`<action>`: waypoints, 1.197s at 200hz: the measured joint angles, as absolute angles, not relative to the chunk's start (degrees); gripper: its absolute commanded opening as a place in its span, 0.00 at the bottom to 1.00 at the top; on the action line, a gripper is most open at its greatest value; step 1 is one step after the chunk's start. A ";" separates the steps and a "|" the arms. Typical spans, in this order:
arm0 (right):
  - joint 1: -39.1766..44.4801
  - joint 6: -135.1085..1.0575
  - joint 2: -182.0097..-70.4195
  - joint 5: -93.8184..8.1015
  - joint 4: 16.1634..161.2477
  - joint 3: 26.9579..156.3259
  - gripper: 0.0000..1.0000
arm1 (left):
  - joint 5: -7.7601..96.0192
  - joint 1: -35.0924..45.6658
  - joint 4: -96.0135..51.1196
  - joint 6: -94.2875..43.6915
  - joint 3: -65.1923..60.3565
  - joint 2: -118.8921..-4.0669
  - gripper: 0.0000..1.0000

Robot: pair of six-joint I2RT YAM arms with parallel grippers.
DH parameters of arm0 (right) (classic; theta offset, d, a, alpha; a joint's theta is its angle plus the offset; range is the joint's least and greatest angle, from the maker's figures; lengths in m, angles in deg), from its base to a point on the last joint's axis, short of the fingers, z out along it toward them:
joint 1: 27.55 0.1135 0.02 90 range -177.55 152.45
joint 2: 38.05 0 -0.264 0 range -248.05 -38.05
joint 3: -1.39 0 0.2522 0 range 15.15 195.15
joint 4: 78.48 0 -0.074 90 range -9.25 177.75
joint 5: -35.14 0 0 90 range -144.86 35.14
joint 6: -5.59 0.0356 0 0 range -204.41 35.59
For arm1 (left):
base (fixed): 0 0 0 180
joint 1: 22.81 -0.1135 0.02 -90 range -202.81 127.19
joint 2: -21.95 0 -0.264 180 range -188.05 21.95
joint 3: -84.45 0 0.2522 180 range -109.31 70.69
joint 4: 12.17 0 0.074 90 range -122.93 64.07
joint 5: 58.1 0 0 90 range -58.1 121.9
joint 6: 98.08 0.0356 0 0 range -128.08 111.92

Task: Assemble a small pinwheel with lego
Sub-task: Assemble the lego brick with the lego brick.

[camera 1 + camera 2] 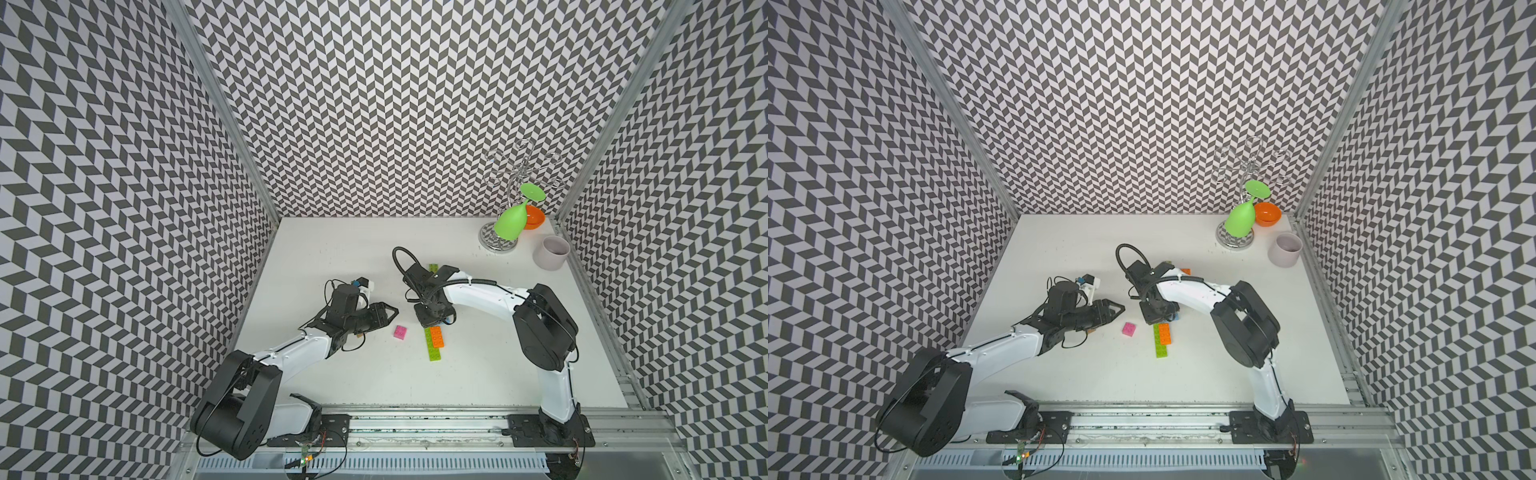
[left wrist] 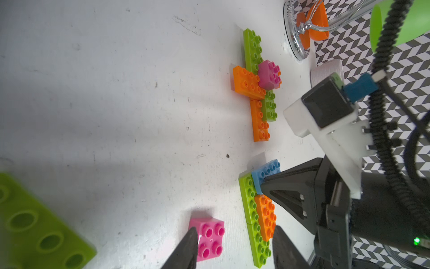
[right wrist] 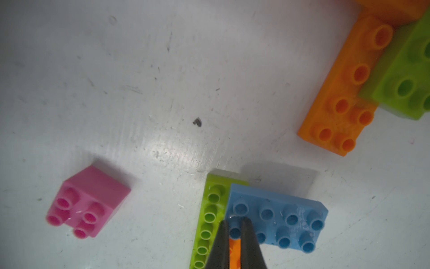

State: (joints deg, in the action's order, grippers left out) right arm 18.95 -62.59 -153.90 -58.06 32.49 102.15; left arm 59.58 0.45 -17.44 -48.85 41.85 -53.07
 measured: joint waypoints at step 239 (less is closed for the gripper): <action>18.10 -65.08 -151.76 -55.92 37.49 98.22 0.07 | 59.60 -1.49 -17.61 -48.20 41.87 -52.92 0.52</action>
